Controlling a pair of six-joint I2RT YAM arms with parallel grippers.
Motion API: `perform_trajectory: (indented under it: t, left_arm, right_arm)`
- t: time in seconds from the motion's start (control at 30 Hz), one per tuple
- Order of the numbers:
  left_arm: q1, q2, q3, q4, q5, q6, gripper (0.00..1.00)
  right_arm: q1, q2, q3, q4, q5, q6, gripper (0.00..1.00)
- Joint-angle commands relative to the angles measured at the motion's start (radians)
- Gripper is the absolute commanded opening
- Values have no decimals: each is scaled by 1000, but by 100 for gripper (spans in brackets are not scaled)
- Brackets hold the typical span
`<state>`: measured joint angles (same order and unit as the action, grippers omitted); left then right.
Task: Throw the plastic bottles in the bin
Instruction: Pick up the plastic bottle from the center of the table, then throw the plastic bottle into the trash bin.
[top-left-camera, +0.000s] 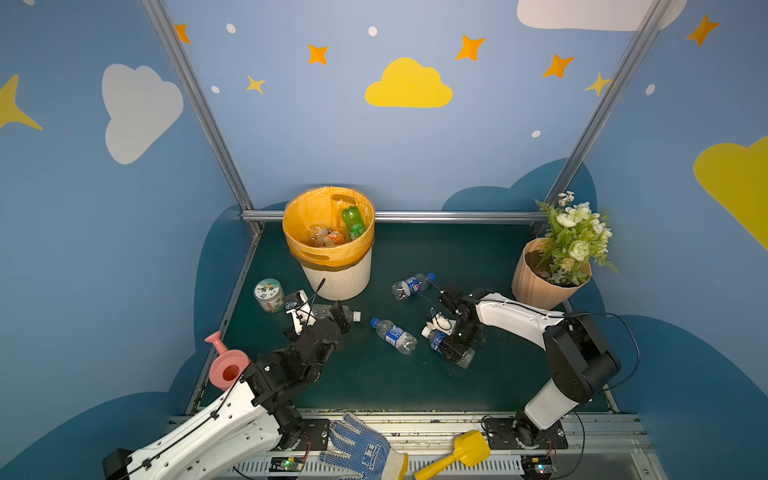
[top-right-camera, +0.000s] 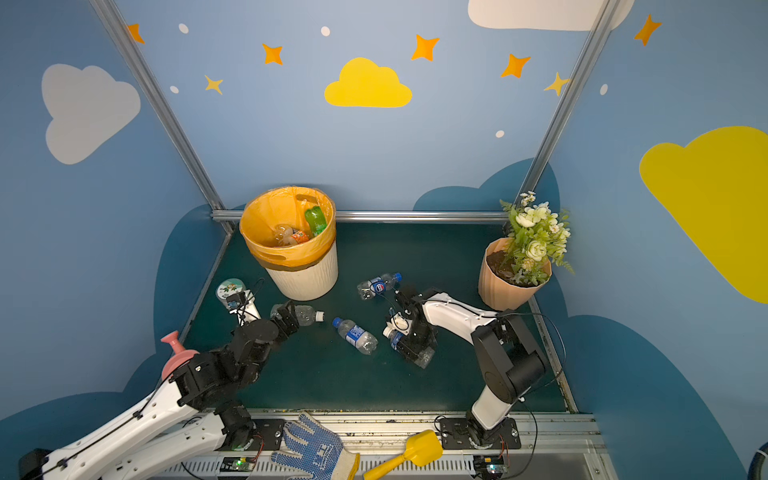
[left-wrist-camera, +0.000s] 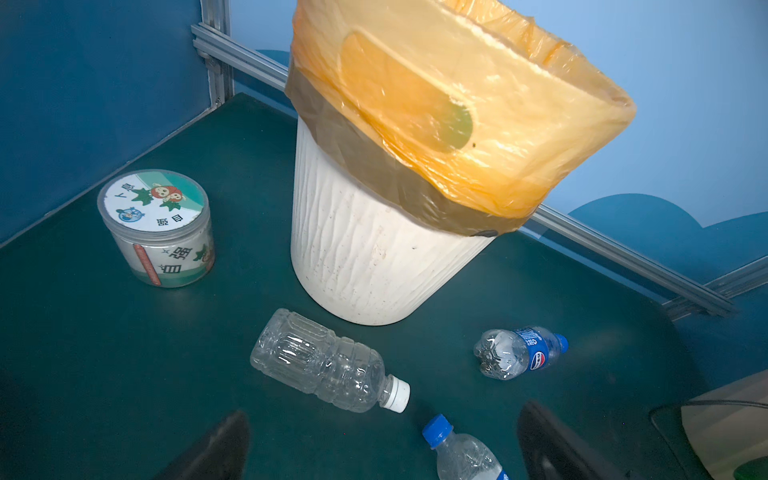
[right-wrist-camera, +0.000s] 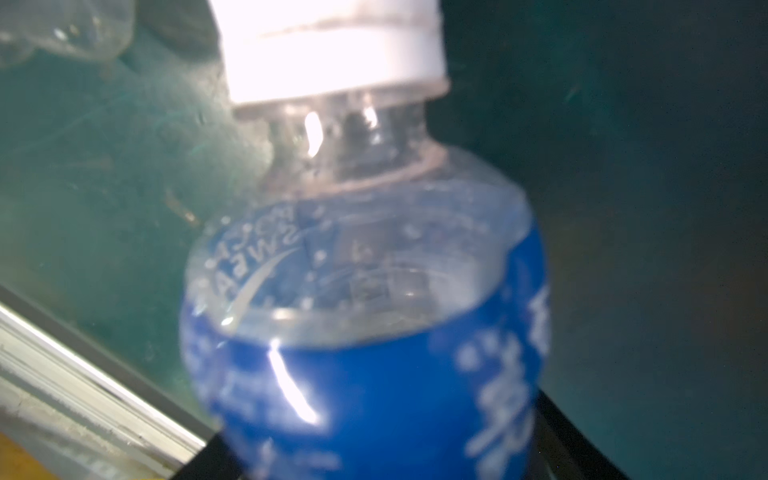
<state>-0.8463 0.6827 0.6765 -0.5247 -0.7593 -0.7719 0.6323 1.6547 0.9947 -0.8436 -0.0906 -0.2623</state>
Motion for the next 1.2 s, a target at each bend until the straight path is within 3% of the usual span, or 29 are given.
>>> perform_trajectory:
  t: [0.0,0.23,0.53,0.77,0.97,1.17]
  left_arm:
    - [5,-8,7,-33,-31,-7,100]
    - [5,9,13,-26,-22,-10,100]
    - [20,-38,-23,-46,-38,-65,100]
    - [114,-94,-45,-129,12,-91,100]
    - [203,-124,-56,-149,98,-101,100]
    - [231,-83,-50,-151,148,-104,100]
  right_arm:
    - [1,-24,7,32,28,32,66]
    - [-16,-121,25,65,5,80,43]
    - [-75,-371,112,129,-28,173,44]
    - [-103,-580,172,432,-42,260,45]
    - [-101,-463,365,636,-187,390,43]
    - [-59,-167,647,861,-323,572,43]
